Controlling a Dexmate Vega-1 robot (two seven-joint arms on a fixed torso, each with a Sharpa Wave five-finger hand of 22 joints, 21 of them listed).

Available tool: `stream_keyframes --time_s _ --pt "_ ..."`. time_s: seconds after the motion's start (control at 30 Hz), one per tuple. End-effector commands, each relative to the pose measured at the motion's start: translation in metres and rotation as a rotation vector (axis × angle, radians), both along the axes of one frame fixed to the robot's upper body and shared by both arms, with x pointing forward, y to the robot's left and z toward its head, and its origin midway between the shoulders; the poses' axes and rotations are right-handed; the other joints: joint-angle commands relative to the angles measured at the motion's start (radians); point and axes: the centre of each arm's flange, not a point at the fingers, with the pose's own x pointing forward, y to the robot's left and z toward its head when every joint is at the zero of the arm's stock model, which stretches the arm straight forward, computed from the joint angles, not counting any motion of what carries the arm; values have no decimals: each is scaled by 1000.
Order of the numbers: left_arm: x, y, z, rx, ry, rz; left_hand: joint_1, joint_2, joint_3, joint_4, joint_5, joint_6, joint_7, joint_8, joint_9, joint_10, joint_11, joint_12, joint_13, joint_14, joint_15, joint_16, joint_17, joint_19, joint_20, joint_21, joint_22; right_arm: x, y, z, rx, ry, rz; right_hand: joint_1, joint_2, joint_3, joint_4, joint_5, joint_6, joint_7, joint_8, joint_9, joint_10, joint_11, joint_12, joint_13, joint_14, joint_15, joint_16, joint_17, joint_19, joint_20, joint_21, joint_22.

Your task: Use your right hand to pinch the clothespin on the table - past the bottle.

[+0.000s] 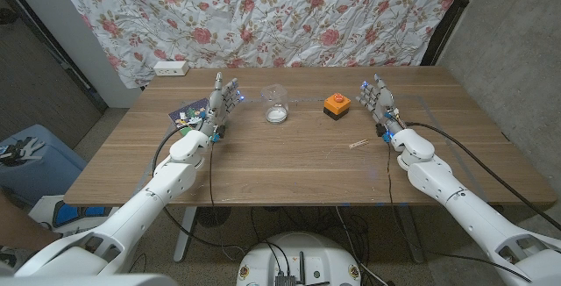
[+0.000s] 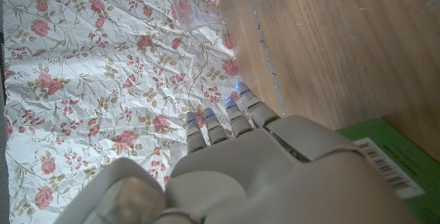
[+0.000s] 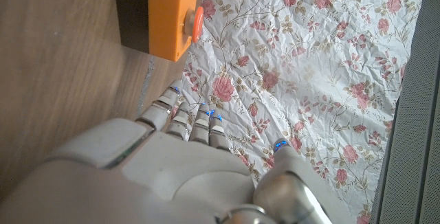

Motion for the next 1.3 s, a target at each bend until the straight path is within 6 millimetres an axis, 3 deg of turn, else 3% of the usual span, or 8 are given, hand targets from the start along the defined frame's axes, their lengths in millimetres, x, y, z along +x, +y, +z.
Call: stream_keyframes --time_s 0.03,0.53,1.3 --pt "0 0 0 0 0 0 3 8 0 5 4 0 -8 6 4 2 -7 5 2 8 -7 5 3 7 0 7 2 -13 -3 -7 8 -5 -23 10 10 7 -5 2 -6 11 2 3 2 -3 3 1 2 -9 6 4 1 -4 6 1" --pt "0 0 0 0 0 0 3 8 0 5 4 0 -8 6 4 2 -6 6 1 8 -7 5 3 6 -1 6 2 -35 -9 -3 -130 -34 -113 24 19 16 -20 -7 -6 2 2 3 2 -9 4 0 1 -19 6 3 -4 -12 7 1" --pt "-1 1 0 0 0 0 3 8 0 5 4 0 -8 6 4 3 -6 6 2 8 -7 5 3 6 0 6 2 -46 -31 -2 -402 -132 -144 34 22 21 -37 -18 11 -14 7 3 11 -16 7 0 10 -26 12 5 1 -16 11 1"
